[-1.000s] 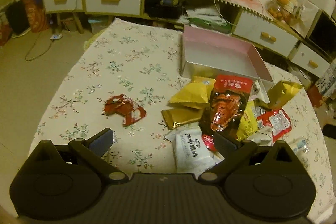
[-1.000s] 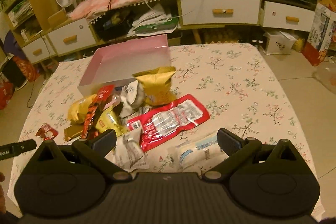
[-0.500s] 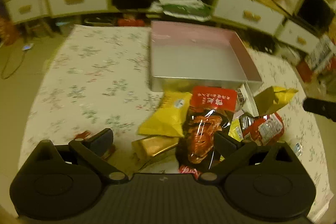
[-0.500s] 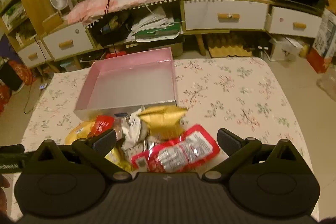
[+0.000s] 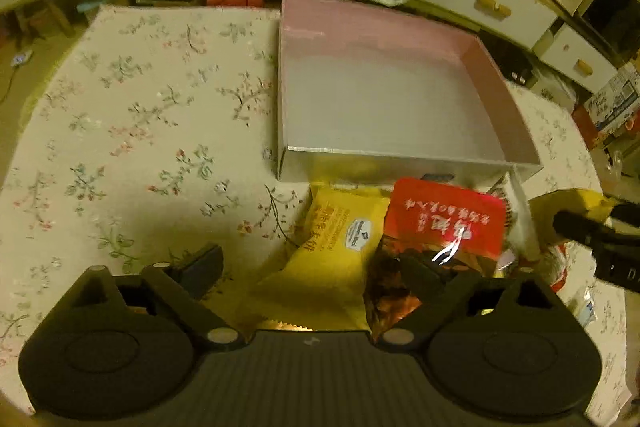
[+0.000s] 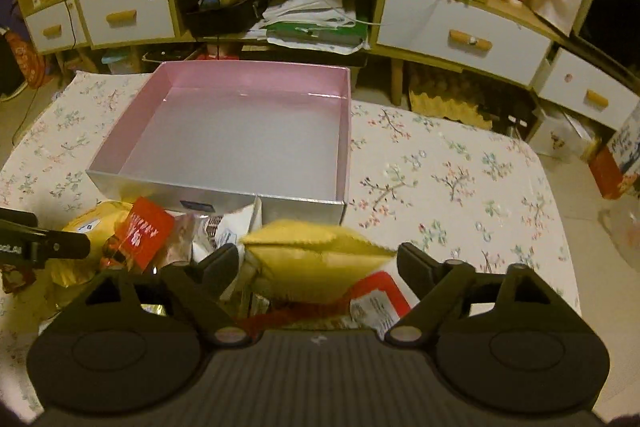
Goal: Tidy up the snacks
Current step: 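Grasp a yellow cake with the left tool while the right tool grasps another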
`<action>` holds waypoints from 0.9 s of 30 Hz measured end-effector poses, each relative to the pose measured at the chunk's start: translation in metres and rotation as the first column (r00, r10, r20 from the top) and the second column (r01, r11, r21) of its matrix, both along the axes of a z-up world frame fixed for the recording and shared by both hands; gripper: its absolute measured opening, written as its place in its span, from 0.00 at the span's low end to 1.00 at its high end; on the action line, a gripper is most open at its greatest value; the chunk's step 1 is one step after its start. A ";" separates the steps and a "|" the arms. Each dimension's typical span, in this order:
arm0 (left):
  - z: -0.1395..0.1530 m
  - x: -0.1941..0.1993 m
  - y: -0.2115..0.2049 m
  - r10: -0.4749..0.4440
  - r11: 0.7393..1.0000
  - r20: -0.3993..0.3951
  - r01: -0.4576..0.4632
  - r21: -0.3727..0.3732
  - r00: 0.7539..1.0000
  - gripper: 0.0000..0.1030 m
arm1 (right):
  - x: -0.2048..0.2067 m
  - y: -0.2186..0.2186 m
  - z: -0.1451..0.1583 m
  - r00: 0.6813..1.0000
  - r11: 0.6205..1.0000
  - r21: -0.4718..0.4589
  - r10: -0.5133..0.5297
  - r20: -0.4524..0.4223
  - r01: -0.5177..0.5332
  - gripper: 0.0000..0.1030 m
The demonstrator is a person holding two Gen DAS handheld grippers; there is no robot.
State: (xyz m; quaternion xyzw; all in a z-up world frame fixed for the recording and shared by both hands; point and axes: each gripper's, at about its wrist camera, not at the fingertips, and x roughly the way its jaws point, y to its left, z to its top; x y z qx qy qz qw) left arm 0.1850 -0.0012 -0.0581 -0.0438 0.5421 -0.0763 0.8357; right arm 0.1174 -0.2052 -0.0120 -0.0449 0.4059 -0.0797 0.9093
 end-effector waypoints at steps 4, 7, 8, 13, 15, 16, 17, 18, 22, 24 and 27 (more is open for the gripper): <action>-0.010 0.005 -0.001 -0.013 1.000 -0.018 0.013 0.004 1.000 0.86 | 0.007 -0.002 -0.009 1.000 1.000 -0.001 -0.004 -0.026 0.004 0.65; -0.016 0.009 -0.001 -0.020 1.000 -0.033 0.019 -0.022 0.999 0.76 | 0.008 -0.007 -0.013 0.999 1.000 0.012 -0.012 -0.040 0.012 0.62; -0.018 0.010 -0.002 -0.025 0.999 -0.038 0.024 -0.032 0.999 0.71 | 0.008 -0.008 -0.013 0.999 1.000 0.017 -0.013 -0.036 0.014 0.62; -0.020 0.008 -0.011 -0.051 0.998 -0.025 0.050 -0.035 0.998 0.53 | 0.005 -0.005 -0.013 0.999 1.000 0.009 -0.017 -0.028 0.017 0.58; -0.018 0.007 -0.013 -0.056 0.998 -0.022 0.055 -0.043 0.998 0.46 | 0.004 -0.005 -0.012 0.999 1.000 0.018 -0.024 -0.030 0.024 0.57; -0.018 0.006 -0.014 -0.056 0.998 -0.021 0.055 -0.039 0.998 0.46 | 0.003 -0.006 -0.012 0.999 0.999 0.024 -0.027 -0.033 0.028 0.57; -0.018 0.005 -0.014 -0.058 0.998 -0.020 0.057 -0.037 0.998 0.45 | 0.002 -0.006 -0.011 0.999 0.999 0.027 -0.033 -0.034 0.033 0.57; -0.018 0.004 -0.013 -0.056 0.998 -0.020 0.056 -0.037 0.998 0.45 | 0.001 -0.007 -0.010 0.999 0.999 0.029 -0.037 -0.033 0.038 0.56; -0.013 0.003 -0.010 -0.041 0.998 -0.022 0.040 -0.049 0.999 0.45 | -0.005 -0.010 -0.002 0.999 0.998 0.049 -0.043 -0.024 0.044 0.56; -0.009 0.001 -0.008 -0.037 0.998 -0.020 0.036 -0.057 0.999 0.44 | -0.008 -0.013 0.005 0.999 0.997 0.071 -0.042 -0.017 0.043 0.55; -0.004 -0.001 -0.003 -0.034 0.997 -0.014 0.033 -0.075 0.999 0.44 | -0.010 -0.017 0.011 0.999 0.995 0.088 -0.043 -0.008 0.044 0.55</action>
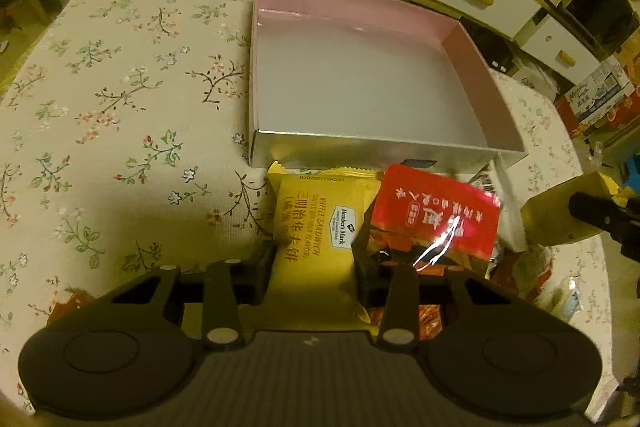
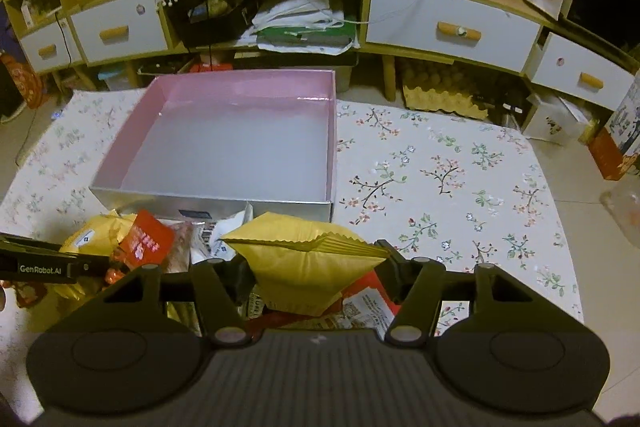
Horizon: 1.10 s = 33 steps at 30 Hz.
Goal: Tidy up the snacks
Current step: 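Grasp a yellow cake with the left tool while the right tool grasps another, then carry both yellow cakes over the pink box and open both tools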
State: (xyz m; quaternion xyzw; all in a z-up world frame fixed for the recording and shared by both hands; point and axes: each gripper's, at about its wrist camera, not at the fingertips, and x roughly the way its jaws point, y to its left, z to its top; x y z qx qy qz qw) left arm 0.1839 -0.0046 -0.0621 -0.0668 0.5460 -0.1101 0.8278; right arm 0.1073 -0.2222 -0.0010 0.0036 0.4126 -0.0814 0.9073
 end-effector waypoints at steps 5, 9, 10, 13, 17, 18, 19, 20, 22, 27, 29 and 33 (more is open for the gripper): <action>0.019 -0.005 0.005 0.000 0.999 0.015 0.000 -0.047 1.000 0.44 | -0.004 -0.008 0.010 1.000 1.000 0.013 -0.012 0.011 0.011 0.55; 0.040 -0.008 0.017 0.023 0.996 0.053 -0.019 -0.085 0.998 0.44 | -0.006 -0.017 0.017 0.999 0.999 0.002 -0.034 0.022 0.034 0.55; 0.046 -0.008 0.021 0.032 0.996 0.066 -0.026 -0.091 0.997 0.44 | -0.006 -0.019 0.017 0.999 0.999 -0.001 -0.045 0.023 0.045 0.55; 0.057 -0.003 0.028 0.073 0.992 0.104 -0.061 -0.108 0.992 0.44 | -0.007 -0.028 0.022 0.997 0.997 0.017 -0.070 0.036 0.070 0.55; 0.064 0.008 0.018 0.106 0.986 0.141 -0.086 -0.141 0.984 0.44 | -0.003 -0.037 0.040 0.989 0.993 -0.022 -0.110 0.096 0.113 0.55; 0.066 0.013 0.013 0.109 0.986 0.155 -0.087 -0.145 0.982 0.44 | 0.000 -0.041 0.045 0.986 0.992 -0.012 -0.123 0.110 0.125 0.55; 0.069 0.017 0.008 0.112 0.985 0.169 -0.087 -0.149 0.979 0.44 | 0.003 -0.045 0.048 0.983 0.990 0.004 -0.139 0.124 0.139 0.55; 0.071 0.022 0.003 0.116 0.984 0.183 -0.088 -0.154 0.976 0.44 | 0.006 -0.049 0.050 0.979 0.989 0.022 -0.150 0.140 0.148 0.55; 0.075 0.033 -0.007 0.127 0.982 0.211 -0.093 -0.166 0.969 0.44 | 0.016 -0.054 0.053 0.971 0.986 0.067 -0.162 0.173 0.152 0.55; 0.068 0.061 -0.024 0.152 0.977 0.256 -0.105 -0.187 0.954 0.44 | 0.036 -0.048 0.048 0.955 0.974 0.186 -0.173 0.243 0.129 0.55; 0.062 0.069 -0.029 0.156 0.975 0.252 -0.109 -0.194 0.955 0.44 | 0.044 -0.041 0.042 0.957 0.970 0.219 -0.160 0.244 0.107 0.55; 0.046 0.080 -0.035 0.160 0.978 0.247 -0.119 -0.171 0.956 0.44 | 0.064 -0.030 0.023 0.972 0.957 0.282 -0.131 0.194 0.072 0.55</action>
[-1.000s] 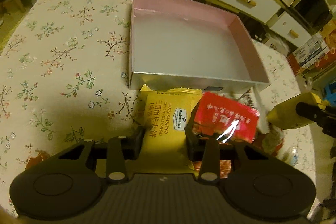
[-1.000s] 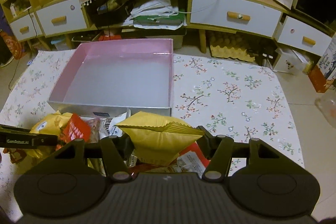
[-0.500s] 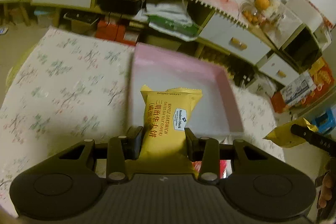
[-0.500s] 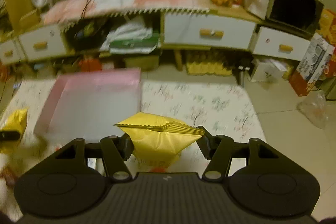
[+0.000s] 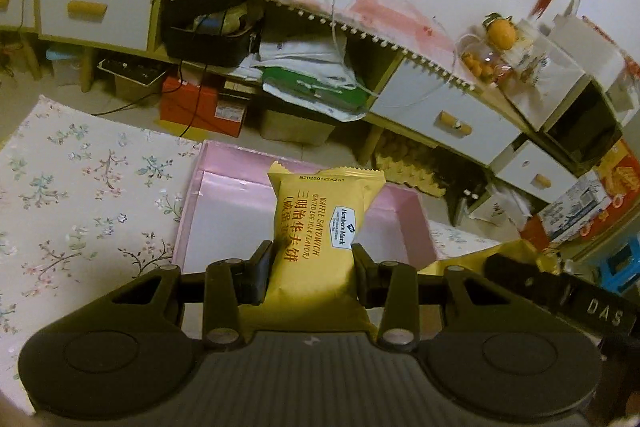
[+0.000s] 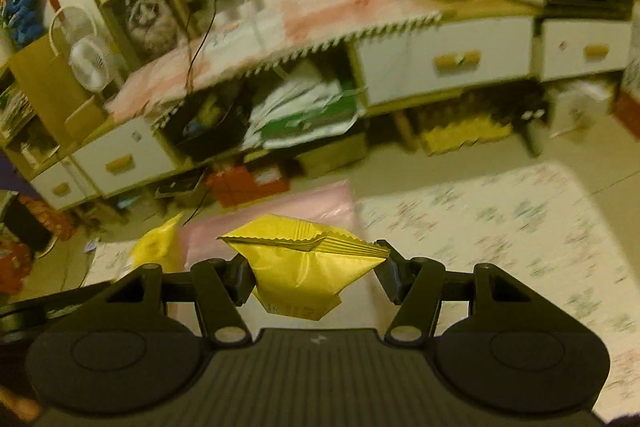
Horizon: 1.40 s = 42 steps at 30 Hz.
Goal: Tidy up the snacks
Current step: 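Carry both yellow cakes over the pink box and open both tools, then move both tools back to the pile toward red snack packets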
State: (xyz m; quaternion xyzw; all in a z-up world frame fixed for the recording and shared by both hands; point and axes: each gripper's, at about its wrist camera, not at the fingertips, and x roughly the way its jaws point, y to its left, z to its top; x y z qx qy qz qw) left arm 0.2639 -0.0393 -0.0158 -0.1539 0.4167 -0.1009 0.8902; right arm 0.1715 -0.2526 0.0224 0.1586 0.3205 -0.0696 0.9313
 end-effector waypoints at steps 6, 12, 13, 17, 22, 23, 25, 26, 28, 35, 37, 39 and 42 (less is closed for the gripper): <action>-0.021 0.004 -0.003 -0.005 0.999 -0.039 0.007 0.050 0.999 0.44 | 0.014 0.009 -0.032 0.994 0.995 0.088 0.052 -0.099 -0.043 0.55; -0.023 0.001 0.000 0.002 0.998 -0.049 0.001 0.056 0.999 0.56 | 0.008 0.009 -0.035 0.991 0.989 0.134 0.075 -0.111 -0.060 0.58; -0.022 0.001 -0.001 0.006 0.998 -0.047 -0.004 0.061 0.999 0.60 | 0.007 0.009 -0.033 0.992 0.989 0.136 0.072 -0.107 -0.057 0.63; -0.009 -0.004 0.005 0.014 0.999 -0.025 -0.013 0.052 1.000 0.68 | 0.004 0.005 -0.019 0.996 0.992 0.120 0.043 -0.080 -0.034 0.74; 0.012 -0.017 0.013 0.036 0.998 -0.002 -0.036 0.050 0.999 0.73 | -0.003 -0.003 -0.007 0.998 0.995 0.095 0.016 -0.059 -0.010 0.76; 0.015 -0.020 0.015 0.038 0.999 -0.003 -0.038 0.039 0.999 0.73 | -0.007 -0.004 -0.006 0.998 0.996 0.091 0.015 -0.060 -0.009 0.76; 0.021 -0.024 0.019 0.042 0.999 -0.007 -0.042 0.030 0.999 0.74 | -0.011 -0.006 -0.002 0.998 0.995 0.095 0.017 -0.062 -0.011 0.76; 0.024 -0.028 0.021 0.043 0.999 -0.004 -0.043 0.032 0.999 0.74 | -0.015 -0.008 0.001 0.998 0.995 0.102 0.020 -0.059 -0.013 0.76; 0.029 -0.036 0.026 0.044 0.998 0.002 -0.044 0.045 0.999 0.74 | -0.024 -0.013 0.010 0.999 0.993 0.114 0.025 -0.042 -0.020 0.77; 0.034 -0.059 0.059 0.064 0.998 -0.012 -0.064 0.020 0.998 0.75 | -0.051 -0.035 0.020 1.000 0.990 0.138 -0.017 -0.017 0.019 0.80; 0.034 -0.067 0.066 0.070 0.998 -0.027 -0.070 -0.002 0.997 0.75 | -0.055 -0.037 0.019 1.000 0.987 0.158 -0.016 -0.021 0.020 0.80; 0.033 -0.077 0.069 0.072 0.997 -0.045 -0.073 -0.015 0.996 0.75 | -0.060 -0.037 0.018 0.999 0.985 0.175 -0.008 -0.034 0.014 0.80; 0.031 -0.091 0.062 0.063 0.998 -0.061 -0.062 0.023 0.996 0.77 | -0.069 -0.025 0.019 0.997 0.987 0.161 0.041 -0.063 -0.030 0.81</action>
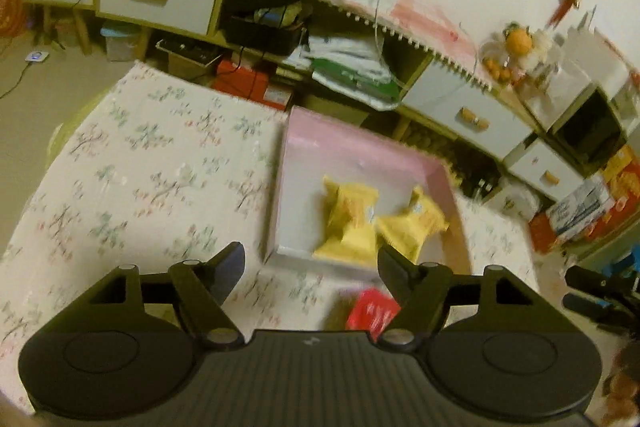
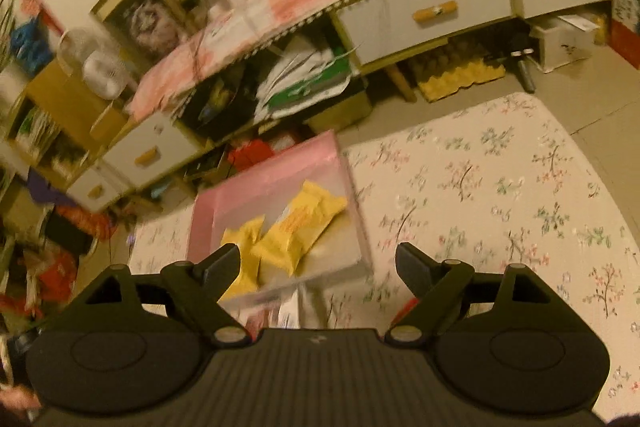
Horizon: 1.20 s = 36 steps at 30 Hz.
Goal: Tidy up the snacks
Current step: 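Move both tools back to the pile toward red snack packets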
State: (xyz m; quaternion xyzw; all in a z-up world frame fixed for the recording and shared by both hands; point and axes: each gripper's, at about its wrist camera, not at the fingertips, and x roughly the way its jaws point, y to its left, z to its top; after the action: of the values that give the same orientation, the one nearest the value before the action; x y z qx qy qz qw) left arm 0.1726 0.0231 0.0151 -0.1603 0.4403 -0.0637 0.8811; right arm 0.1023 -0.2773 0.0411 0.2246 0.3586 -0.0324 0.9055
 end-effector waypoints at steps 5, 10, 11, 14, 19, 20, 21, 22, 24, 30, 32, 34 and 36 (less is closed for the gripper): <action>-0.015 -0.028 -0.011 -0.066 0.995 -0.036 0.069 0.069 0.997 0.77 | -0.015 0.031 -0.008 0.992 0.988 -0.102 0.108 -0.066 -0.114 0.81; -0.023 -0.053 -0.024 -0.160 0.986 -0.038 0.161 0.045 0.986 0.80 | -0.030 0.049 -0.016 0.977 0.960 -0.200 0.175 -0.122 -0.197 0.81; -0.025 -0.056 -0.030 -0.184 0.982 -0.039 0.186 0.043 0.982 0.82 | -0.031 0.051 -0.018 0.974 0.952 -0.220 0.185 -0.130 -0.210 0.83; -0.034 -0.059 -0.048 -0.265 0.962 -0.056 0.268 0.056 0.963 0.86 | -0.037 0.043 -0.025 0.971 0.950 -0.226 0.181 -0.154 -0.213 0.86; -0.056 -0.059 -0.072 -0.355 0.927 -0.116 0.365 0.086 0.928 0.87 | -0.030 0.002 -0.052 0.964 0.993 -0.053 0.086 -0.251 -0.102 0.85; -0.060 -0.058 -0.074 -0.361 0.924 -0.122 0.372 0.090 0.925 0.87 | -0.030 -0.005 -0.056 0.963 0.997 -0.024 0.068 -0.261 -0.077 0.86; -0.064 -0.056 -0.075 -0.365 0.921 -0.131 0.378 0.093 0.922 0.87 | -0.029 -0.011 -0.061 0.961 0.999 0.005 0.050 -0.272 -0.051 0.86; -0.068 -0.055 -0.076 -0.365 0.920 -0.141 0.380 0.098 0.920 0.87 | -0.029 -0.016 -0.066 0.959 0.999 0.027 0.036 -0.281 -0.030 0.85; -0.075 -0.053 -0.078 -0.365 0.916 -0.163 0.385 0.114 0.917 0.87 | -0.027 -0.023 -0.076 0.953 0.998 0.064 0.006 -0.304 0.014 0.85; -0.090 -0.042 -0.072 -0.350 0.916 -0.173 0.375 0.142 0.921 0.85 | -0.018 -0.024 -0.101 0.934 0.989 0.128 -0.018 -0.357 0.069 0.84; -0.091 -0.040 -0.069 -0.341 0.922 -0.178 0.365 0.130 0.923 0.83 | -0.014 -0.021 -0.109 0.926 0.990 0.119 -0.028 -0.375 0.079 0.84; -0.092 -0.041 -0.069 -0.337 0.923 -0.179 0.362 0.132 0.924 0.77 | -0.012 -0.022 -0.113 0.922 0.987 0.131 -0.040 -0.385 0.097 0.84; -0.094 -0.040 -0.070 -0.338 0.922 -0.177 0.363 0.134 0.924 0.71 | -0.012 -0.024 -0.116 0.919 0.980 0.150 -0.065 -0.390 0.133 0.84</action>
State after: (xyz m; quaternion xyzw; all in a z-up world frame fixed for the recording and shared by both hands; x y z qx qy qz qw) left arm 0.1323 -0.0469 -0.0785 -0.0098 0.5309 -0.1720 0.8297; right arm 0.0905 -0.3014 -0.0754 0.3098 0.5181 -0.0901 0.7921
